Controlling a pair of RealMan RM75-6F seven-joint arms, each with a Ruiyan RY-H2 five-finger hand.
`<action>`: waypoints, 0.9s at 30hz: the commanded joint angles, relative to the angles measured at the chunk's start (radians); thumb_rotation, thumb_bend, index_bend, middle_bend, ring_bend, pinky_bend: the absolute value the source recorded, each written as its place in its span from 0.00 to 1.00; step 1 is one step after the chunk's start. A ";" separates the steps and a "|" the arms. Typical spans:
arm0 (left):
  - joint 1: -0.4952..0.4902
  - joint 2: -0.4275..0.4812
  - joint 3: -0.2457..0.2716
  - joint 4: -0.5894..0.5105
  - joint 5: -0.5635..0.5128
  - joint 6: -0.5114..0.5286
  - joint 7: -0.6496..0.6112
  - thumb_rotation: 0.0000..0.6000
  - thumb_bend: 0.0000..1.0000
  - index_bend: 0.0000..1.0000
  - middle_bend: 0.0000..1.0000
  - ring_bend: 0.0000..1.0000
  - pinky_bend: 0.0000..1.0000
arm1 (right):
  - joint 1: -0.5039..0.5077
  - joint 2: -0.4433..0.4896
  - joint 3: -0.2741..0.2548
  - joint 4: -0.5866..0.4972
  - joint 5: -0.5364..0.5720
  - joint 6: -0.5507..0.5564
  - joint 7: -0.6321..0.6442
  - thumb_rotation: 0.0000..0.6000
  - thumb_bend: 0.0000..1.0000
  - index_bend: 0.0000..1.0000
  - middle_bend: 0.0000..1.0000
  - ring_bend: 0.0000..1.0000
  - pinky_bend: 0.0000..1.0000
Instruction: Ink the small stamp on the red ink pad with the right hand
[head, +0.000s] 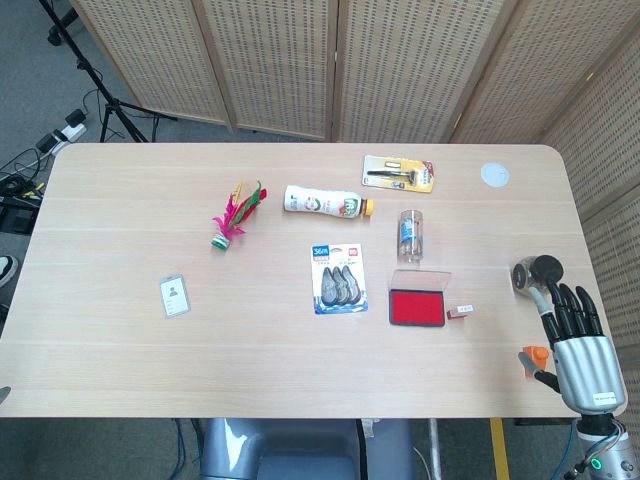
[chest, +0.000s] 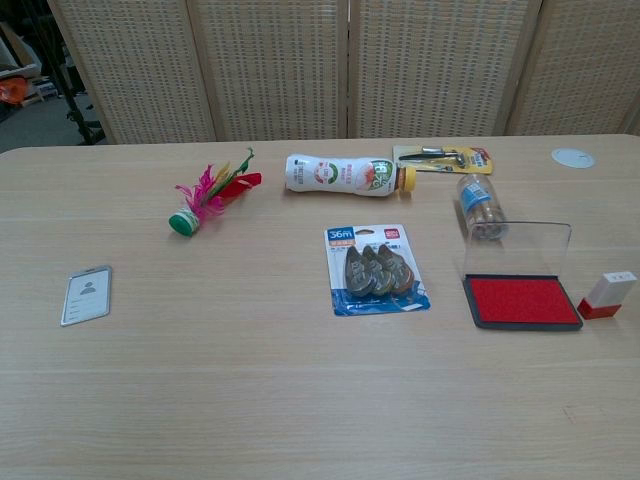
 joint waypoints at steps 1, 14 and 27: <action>0.003 -0.001 0.001 0.003 0.003 0.005 -0.004 1.00 0.02 0.00 0.00 0.00 0.00 | -0.004 0.007 -0.003 -0.011 0.005 -0.006 -0.006 1.00 0.00 0.00 0.00 0.00 0.00; 0.003 0.009 0.000 0.008 0.006 0.004 -0.032 1.00 0.02 0.00 0.00 0.00 0.00 | 0.011 0.039 -0.004 -0.032 0.010 -0.044 0.036 1.00 0.00 0.00 0.02 0.00 0.00; -0.012 0.015 -0.006 -0.019 -0.015 -0.038 -0.009 1.00 0.02 0.00 0.00 0.00 0.00 | 0.235 0.029 0.013 0.112 -0.089 -0.270 0.227 1.00 0.00 0.00 0.87 0.94 1.00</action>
